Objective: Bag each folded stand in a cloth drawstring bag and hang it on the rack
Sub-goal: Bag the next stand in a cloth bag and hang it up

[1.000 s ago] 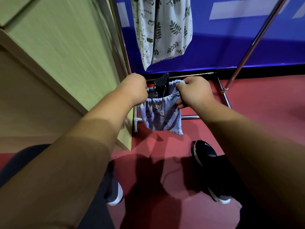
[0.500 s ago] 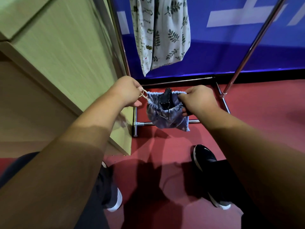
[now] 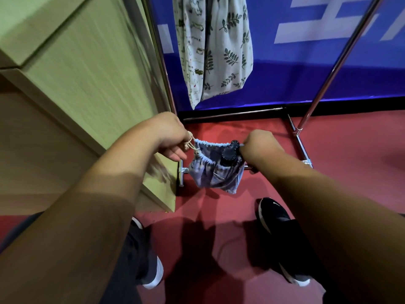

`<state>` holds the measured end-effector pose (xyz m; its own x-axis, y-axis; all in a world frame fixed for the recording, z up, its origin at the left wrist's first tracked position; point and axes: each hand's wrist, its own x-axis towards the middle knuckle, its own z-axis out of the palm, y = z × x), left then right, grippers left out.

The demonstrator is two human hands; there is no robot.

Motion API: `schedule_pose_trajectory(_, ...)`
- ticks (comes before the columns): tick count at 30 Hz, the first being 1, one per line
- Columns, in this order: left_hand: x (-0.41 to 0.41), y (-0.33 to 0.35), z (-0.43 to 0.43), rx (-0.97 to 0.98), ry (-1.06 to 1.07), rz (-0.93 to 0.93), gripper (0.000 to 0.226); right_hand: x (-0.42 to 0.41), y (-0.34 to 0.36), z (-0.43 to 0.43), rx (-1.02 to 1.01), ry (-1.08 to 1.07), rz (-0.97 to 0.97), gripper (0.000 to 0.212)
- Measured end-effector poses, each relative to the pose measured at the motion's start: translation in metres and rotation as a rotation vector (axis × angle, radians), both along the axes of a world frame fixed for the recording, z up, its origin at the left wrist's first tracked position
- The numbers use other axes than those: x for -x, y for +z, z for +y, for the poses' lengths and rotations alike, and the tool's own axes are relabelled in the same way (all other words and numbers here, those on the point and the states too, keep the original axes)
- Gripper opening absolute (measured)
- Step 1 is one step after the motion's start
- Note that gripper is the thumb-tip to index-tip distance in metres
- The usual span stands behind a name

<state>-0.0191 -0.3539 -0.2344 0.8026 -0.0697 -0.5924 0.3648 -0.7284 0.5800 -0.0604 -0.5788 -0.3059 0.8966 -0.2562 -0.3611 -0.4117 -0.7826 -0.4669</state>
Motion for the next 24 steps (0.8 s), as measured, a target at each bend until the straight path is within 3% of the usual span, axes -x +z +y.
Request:
schedule_pose_trajectory(6, 0.007, 0.007, 0.002, -0.171, -0.132, 0.233, 0.033, -0.004, 0.004, 0.008, -0.027, 0.059, 0.154, 0.026)
schedule_pose_trajectory(9, 0.007, 0.007, 0.003, -0.222, -0.145, 0.215, 0.035, -0.002, 0.006, 0.008, -0.101, 0.040, 0.132, 0.016)
schedule_pose_trajectory(14, -0.003, 0.007, 0.004, -0.062, -0.022, 0.039, 0.027, 0.000, 0.013, 0.010, -0.229, -0.047, 0.206, 0.033)
schedule_pose_trajectory(19, -0.008, 0.001, 0.004, 0.169, 0.195, -0.148, 0.009, 0.005, 0.021, 0.013, -0.234, -0.059, 0.308, 0.022)
schedule_pose_trajectory(24, -0.015, 0.000, 0.000, 0.392, 0.383, -0.202, 0.026, 0.004, 0.020, 0.012, -0.206, -0.010, 0.320, 0.016)
